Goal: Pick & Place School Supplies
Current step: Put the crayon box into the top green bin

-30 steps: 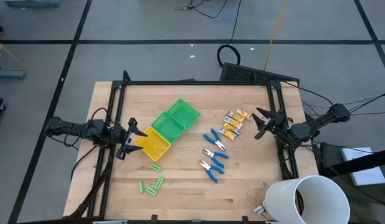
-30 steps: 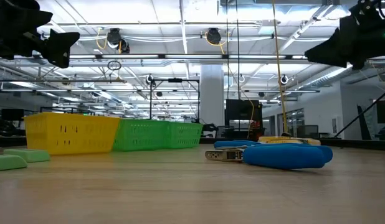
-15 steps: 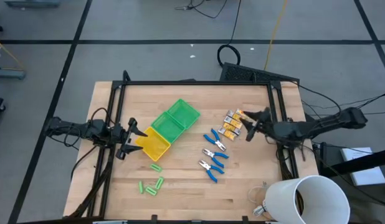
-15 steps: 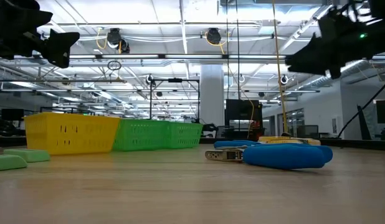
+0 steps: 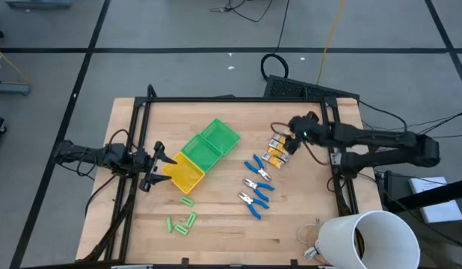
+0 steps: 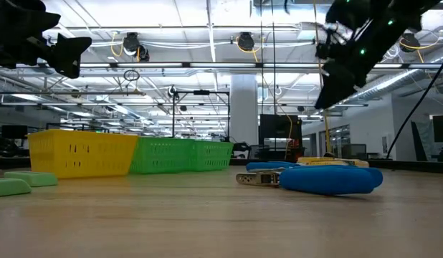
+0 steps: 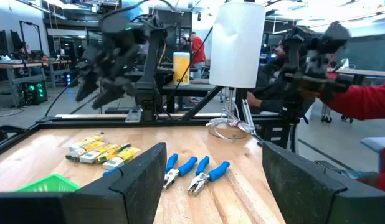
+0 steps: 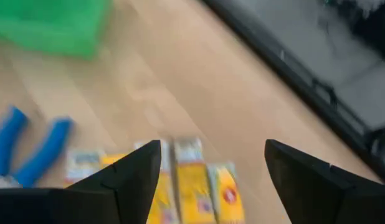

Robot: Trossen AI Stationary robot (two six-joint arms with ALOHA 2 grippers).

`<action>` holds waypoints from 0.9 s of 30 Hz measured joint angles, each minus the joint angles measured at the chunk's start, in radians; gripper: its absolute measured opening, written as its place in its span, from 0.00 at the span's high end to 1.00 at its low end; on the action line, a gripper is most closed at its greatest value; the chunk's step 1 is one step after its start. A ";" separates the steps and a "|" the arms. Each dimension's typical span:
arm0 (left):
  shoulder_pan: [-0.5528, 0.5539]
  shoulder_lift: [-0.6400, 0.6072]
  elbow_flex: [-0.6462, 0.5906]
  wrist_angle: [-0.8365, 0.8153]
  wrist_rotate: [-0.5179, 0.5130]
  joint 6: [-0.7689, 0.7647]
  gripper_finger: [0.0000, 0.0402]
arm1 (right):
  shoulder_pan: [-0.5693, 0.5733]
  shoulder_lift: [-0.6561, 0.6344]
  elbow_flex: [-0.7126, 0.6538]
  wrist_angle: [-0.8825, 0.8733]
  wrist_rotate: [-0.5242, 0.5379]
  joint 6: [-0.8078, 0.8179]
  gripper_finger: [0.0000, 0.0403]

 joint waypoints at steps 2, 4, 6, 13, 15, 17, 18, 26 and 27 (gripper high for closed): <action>0.000 0.000 0.000 0.000 0.000 0.000 0.33 | -0.086 0.031 -0.002 -0.027 -0.094 -0.028 0.32; 0.000 0.000 0.000 0.000 0.000 0.000 0.33 | -0.157 0.068 -0.013 -0.026 -0.142 -0.049 0.33; 0.000 0.000 0.000 0.000 0.000 0.000 0.33 | -0.211 0.104 -0.028 -0.026 -0.150 -0.070 0.33; 0.000 0.000 0.000 0.000 0.000 0.000 0.33 | -0.310 0.191 -0.082 -0.013 -0.252 -0.134 0.32; 0.000 0.000 0.000 0.000 0.000 0.000 0.33 | -0.316 0.196 -0.094 -0.015 -0.251 -0.153 0.32; 0.000 0.000 0.000 0.000 0.000 0.000 0.33 | -0.322 0.197 -0.107 -0.013 -0.251 -0.177 0.33; 0.000 0.000 0.000 0.000 0.000 0.000 0.33 | -0.323 0.197 -0.115 -0.012 -0.251 -0.192 0.33; 0.000 0.000 0.000 0.000 0.000 0.000 0.33 | -0.324 0.196 -0.225 0.108 -0.256 -0.278 0.34; 0.000 0.000 0.000 0.000 0.000 0.000 0.33 | -0.324 0.195 -0.235 0.126 -0.256 -0.280 0.34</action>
